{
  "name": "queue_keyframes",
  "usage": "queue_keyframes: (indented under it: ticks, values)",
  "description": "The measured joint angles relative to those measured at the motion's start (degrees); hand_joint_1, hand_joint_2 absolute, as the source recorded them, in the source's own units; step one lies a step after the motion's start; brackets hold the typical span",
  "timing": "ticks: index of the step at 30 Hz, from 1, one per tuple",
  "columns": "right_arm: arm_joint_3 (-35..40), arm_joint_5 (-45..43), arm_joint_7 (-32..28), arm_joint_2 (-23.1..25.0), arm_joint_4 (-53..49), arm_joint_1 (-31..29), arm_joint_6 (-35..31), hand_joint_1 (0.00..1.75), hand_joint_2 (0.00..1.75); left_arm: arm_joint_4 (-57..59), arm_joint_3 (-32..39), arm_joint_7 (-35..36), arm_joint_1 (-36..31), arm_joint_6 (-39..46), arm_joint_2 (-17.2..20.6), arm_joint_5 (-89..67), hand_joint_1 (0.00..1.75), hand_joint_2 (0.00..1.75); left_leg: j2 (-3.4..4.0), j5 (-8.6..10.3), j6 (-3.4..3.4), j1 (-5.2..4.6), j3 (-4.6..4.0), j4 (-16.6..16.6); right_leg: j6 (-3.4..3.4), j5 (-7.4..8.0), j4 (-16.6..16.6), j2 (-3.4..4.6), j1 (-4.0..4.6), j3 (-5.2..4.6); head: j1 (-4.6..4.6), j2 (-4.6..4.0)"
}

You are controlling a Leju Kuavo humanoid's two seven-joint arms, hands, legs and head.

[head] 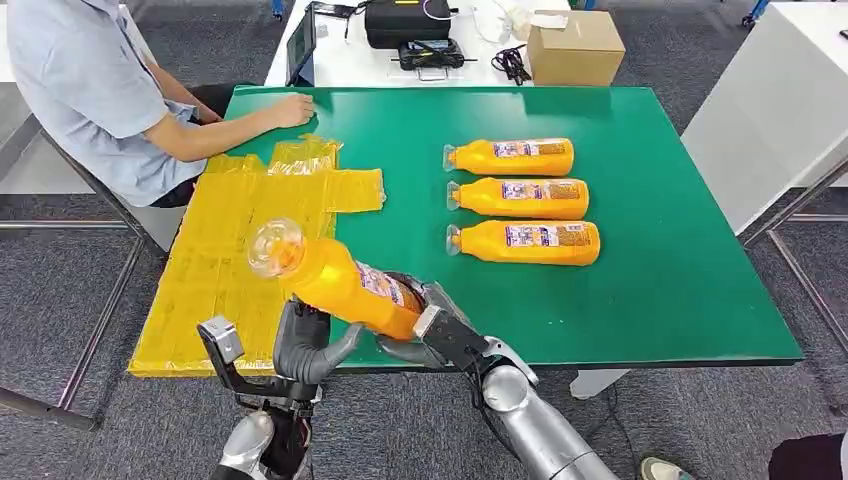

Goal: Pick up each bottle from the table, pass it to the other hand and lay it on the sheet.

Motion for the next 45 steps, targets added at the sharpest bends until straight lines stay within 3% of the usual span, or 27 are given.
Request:
queue_keyframes:
  ticks: [42, 43, 44, 45]
  values:
    - [3.4, 0.3, 0.6, 2.6, 6.6, -2.5, 0.8, 1.75, 1.75, 0.1, -0.1, -1.7, -1.9, 1.3, -0.3, -3.0, 0.00, 1.75, 0.00, 0.00, 0.00, 0.00, -0.01, 0.0, 0.00, 0.00, 0.0, 0.00, 0.00, -0.01, 0.00, 0.00]
    - [3.5, 0.3, 0.6, 2.6, 6.7, -2.6, 0.9, 1.75, 1.75, 0.1, 0.0, -1.7, -1.9, 1.1, -0.3, -3.0, 1.20, 1.75, 0.00, 0.00, 0.00, 0.00, -0.01, 0.0, 0.00, 0.00, 0.0, 0.00, 0.00, -0.01, 0.00, 0.00]
    - [3.5, 0.3, 0.6, 2.6, 6.8, -2.7, 0.9, 1.75, 1.75, 0.1, 0.0, -1.7, -1.9, 0.9, -0.3, -3.0, 1.75, 1.75, 0.00, 0.00, 0.00, 0.00, -0.01, 0.0, 0.00, 0.00, 0.0, 0.00, 0.00, -0.01, 0.00, 0.00]
    - [3.6, 0.3, 0.6, 2.6, 6.9, -2.8, 0.9, 1.75, 1.75, 0.1, 0.0, -1.7, -2.0, 0.6, -0.3, -3.0, 1.75, 1.75, 0.00, 0.00, 0.00, 0.00, -0.01, 0.0, 0.00, 0.00, 0.0, 0.00, 0.00, -0.01, 0.00, 0.00]
